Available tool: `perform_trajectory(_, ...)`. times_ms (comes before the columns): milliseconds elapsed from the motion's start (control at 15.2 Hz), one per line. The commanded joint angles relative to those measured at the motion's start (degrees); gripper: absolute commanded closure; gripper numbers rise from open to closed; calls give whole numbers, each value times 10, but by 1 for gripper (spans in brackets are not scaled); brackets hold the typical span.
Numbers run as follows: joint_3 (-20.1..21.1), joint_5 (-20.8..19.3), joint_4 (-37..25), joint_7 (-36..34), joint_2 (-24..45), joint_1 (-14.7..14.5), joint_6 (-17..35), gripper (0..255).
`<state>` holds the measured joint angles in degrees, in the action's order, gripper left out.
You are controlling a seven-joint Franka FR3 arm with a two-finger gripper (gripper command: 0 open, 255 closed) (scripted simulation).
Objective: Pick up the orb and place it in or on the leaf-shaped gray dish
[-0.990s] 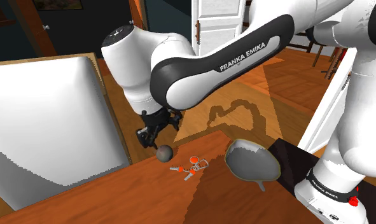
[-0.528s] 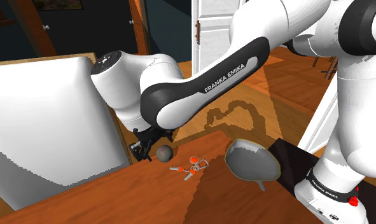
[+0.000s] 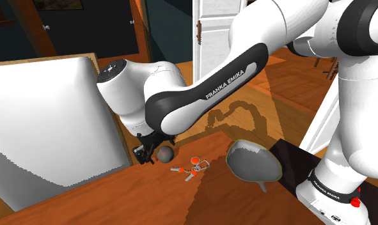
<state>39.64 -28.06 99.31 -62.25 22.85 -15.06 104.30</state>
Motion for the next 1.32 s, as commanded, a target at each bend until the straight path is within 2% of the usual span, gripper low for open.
perform_trajectory(0,0,0,0,0,0,0,0,0)
perform_trajectory(132,0,0,0,0,0,0,0,0)
perform_trajectory(198,0,0,0,0,0,0,0,255)
perform_trajectory(792,0,0,0,0,0,0,0,255)
perform_trajectory(1254,7,16,-30,18,-19,2,-41,255)
